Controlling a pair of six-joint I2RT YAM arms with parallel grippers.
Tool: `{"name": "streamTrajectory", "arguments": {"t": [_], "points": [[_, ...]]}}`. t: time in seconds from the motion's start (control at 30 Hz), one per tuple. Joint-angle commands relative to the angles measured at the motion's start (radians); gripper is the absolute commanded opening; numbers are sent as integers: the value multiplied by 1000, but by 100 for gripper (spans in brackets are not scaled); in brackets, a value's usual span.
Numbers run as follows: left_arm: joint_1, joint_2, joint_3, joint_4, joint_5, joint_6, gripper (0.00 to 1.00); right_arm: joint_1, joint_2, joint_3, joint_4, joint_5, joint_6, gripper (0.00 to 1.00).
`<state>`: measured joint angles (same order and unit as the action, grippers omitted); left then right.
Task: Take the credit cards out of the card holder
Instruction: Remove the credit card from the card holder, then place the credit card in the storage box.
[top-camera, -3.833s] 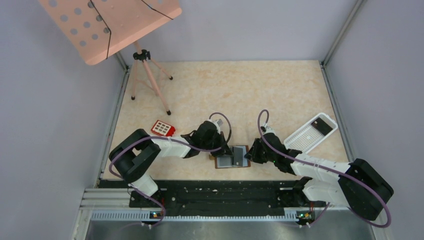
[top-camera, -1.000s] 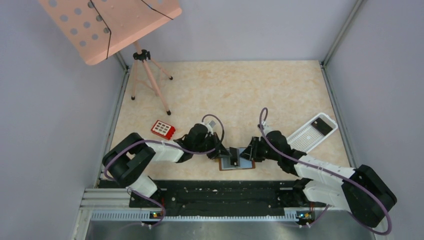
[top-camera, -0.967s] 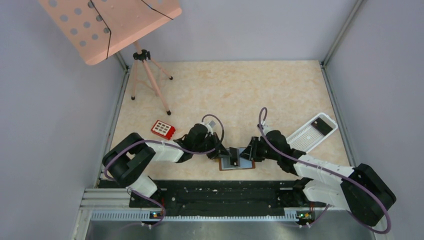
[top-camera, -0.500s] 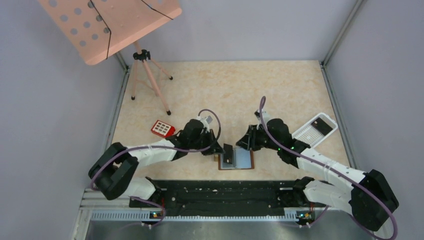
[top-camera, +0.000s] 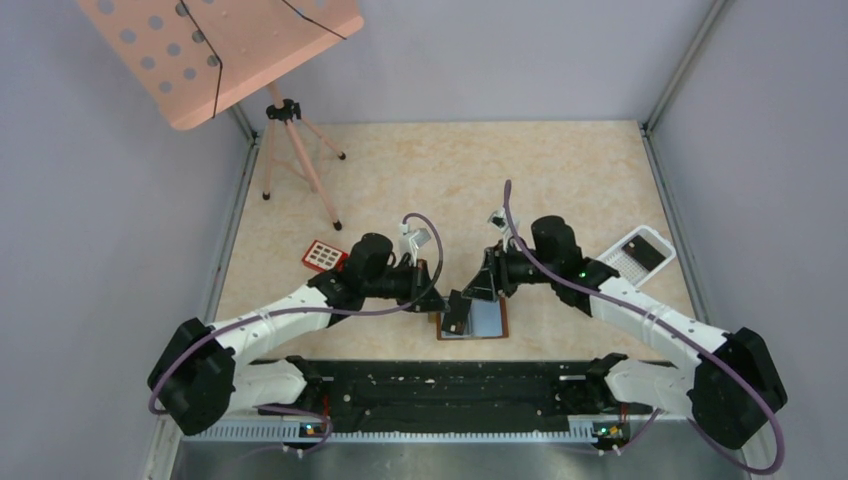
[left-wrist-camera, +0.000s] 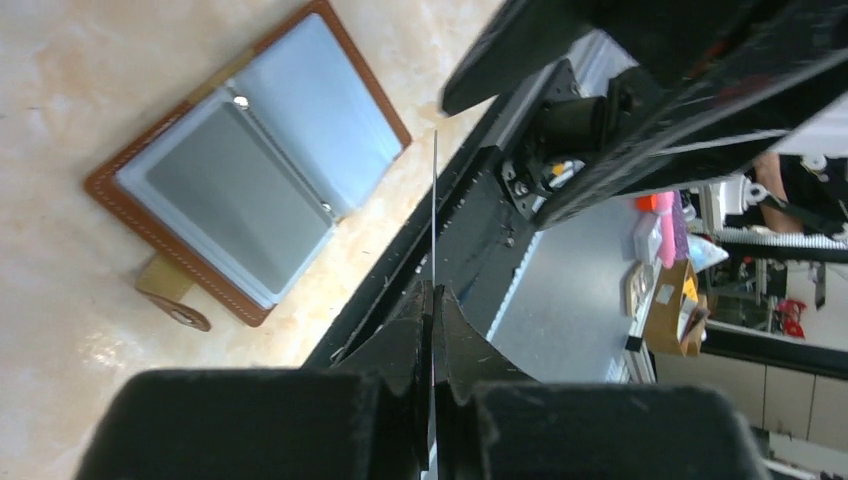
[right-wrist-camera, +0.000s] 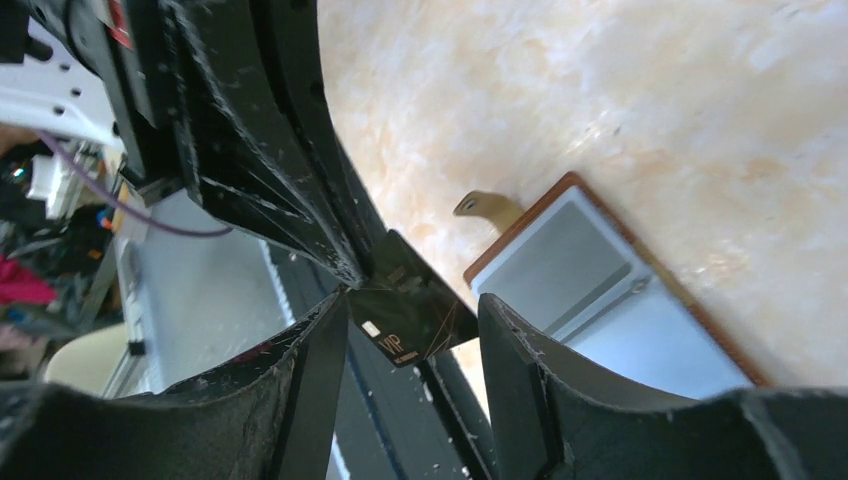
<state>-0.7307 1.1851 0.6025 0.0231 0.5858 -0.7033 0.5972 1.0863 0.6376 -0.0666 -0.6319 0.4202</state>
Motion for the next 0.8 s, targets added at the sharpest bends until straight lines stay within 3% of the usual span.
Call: {"name": "streamTrajectory", "arguments": {"t": [0.0,0.1,0.23,0.6,0.77], "points": [[2,-45,9,23,104,45,0,-10,50,25,55,-186,-25,52],[1,-45,11,52,145,42,0,-10,63,7,123,-238,-3,51],[2,-39,19,59,165,41,0,-10,65,-10,172,-278,21,43],[2,-21,30,84,182,36,0,-10,89,-29,137,-312,-6,38],[2,-12,30,85,180,37,0,-10,79,-37,144,-291,2,14]]}}
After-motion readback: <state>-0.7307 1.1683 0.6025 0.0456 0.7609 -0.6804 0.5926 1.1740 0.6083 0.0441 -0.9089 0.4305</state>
